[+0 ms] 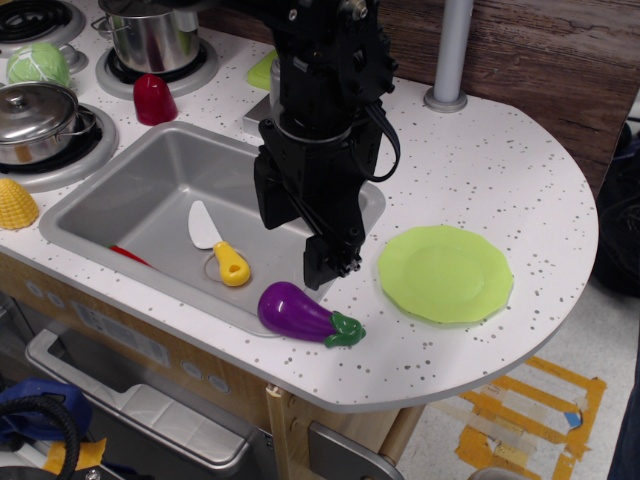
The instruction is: Put eggplant on plate
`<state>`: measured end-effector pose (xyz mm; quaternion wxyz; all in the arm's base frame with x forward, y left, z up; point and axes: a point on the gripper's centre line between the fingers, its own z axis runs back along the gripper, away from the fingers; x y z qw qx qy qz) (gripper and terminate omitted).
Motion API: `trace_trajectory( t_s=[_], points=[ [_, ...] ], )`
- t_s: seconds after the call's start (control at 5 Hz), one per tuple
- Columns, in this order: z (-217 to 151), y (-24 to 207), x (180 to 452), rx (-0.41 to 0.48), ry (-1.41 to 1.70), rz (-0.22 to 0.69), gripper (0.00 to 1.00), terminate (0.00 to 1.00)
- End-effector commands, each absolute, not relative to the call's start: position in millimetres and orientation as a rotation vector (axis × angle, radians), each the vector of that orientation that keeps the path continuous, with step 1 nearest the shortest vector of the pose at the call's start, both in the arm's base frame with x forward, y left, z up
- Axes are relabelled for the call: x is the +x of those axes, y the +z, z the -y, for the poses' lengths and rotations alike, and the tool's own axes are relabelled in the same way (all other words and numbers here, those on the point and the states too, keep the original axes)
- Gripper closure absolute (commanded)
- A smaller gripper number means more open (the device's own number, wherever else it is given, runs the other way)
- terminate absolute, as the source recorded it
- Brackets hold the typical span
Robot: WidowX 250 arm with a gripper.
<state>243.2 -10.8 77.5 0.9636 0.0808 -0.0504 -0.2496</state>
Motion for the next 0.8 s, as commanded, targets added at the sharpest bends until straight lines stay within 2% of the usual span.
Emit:
trace_trajectory(
  t_s=[0.0, 0.6],
  points=[
    [10.8, 77.5, 243.2, 0.163, -0.505, 0.102, 0.00, 0.00],
    [10.9, 68.5, 234.3, 0.249, -0.948, 0.084, 0.00, 0.00]
  ],
)
